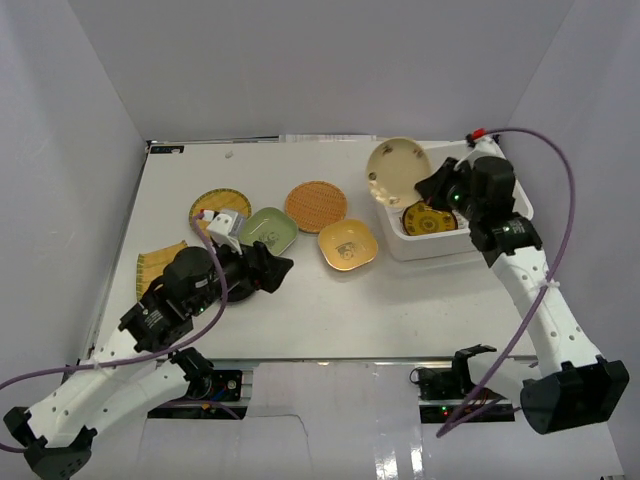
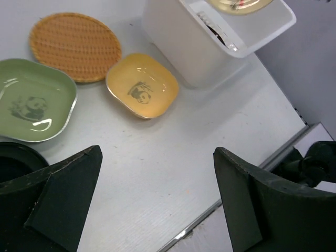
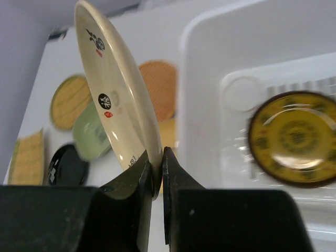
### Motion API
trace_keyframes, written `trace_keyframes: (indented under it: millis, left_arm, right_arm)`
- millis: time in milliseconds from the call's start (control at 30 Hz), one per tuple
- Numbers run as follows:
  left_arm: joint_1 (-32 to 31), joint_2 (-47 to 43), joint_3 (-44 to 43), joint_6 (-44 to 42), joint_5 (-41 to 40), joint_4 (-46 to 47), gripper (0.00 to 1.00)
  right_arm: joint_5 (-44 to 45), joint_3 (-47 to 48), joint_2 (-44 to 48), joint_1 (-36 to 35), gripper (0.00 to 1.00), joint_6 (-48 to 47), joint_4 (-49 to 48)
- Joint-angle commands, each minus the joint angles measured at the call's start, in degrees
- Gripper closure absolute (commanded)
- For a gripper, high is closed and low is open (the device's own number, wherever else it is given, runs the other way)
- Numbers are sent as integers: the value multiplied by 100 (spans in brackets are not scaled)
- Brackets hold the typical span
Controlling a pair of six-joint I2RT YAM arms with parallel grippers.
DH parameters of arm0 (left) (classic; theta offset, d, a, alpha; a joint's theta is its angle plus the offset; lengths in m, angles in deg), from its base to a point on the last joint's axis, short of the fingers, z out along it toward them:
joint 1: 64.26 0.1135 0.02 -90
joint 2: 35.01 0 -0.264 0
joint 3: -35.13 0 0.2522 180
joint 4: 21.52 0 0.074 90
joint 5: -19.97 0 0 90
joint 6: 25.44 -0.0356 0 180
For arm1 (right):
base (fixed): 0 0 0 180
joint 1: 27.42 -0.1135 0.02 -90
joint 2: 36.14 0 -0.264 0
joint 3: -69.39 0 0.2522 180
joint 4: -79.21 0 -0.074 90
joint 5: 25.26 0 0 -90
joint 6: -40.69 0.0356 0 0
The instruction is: Place the plates into the plastic bin on the countertop
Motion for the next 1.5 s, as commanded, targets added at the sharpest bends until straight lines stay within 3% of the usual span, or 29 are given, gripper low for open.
trace_keyframes:
  millis: [0,133,367,500,533,733,867,1000,1033,1200,1300,1467]
  left_arm:
    - [-12,-397,116,-576,-784,-659,2]
    - [-20,-714,564,-612,-1031,-633,2]
    - [-11,-1083,733,-568,-917,-440,2]
    - [-11,-1198,777,-568,-917,-422,2]
    - [-11,-1207,777,-568,-926,-422,2]
    - [-11,-1215,768,-568,-979,-422,2]
    - [-11,-1189,733,-551,-1057,-422,2]
    - [6,-1233,602,-516,-1435,-422,2]
    - [6,-1268,566,-481,-1514,-413,2]
    - [24,-1566,399,-445,-2015,-273,2]
    - [24,-1803,390,-410,-2208,-115,2]
    - [102,-2050,786,-462,-2367,9,2]
  right_arm:
    - [629,573,-525,967,92,-363,220]
    - [1069,951,-1439,1539,92,-609,405]
    - [815,1382,-2478,1980,92,-750,677]
    - [920,1532,-2936,2006,85,-838,871]
    - [947,1532,-2971,2006,81,-838,906]
    - [1044,1716,-2893,2006,27,-803,1090]
    - [728,1831,-2507,1919,20,-777,1205]
    - [718,1481,-1831,735,18,-461,952]
    - [797,1035,-1524,401,18,-304,785]
    - [1069,-637,-1196,-1960,18,1328,-1613]
    - [1447,-1008,-1774,-3007,23,1920,-2842]
    - [1852,-772,-3338,-3952,42,2896,-3961]
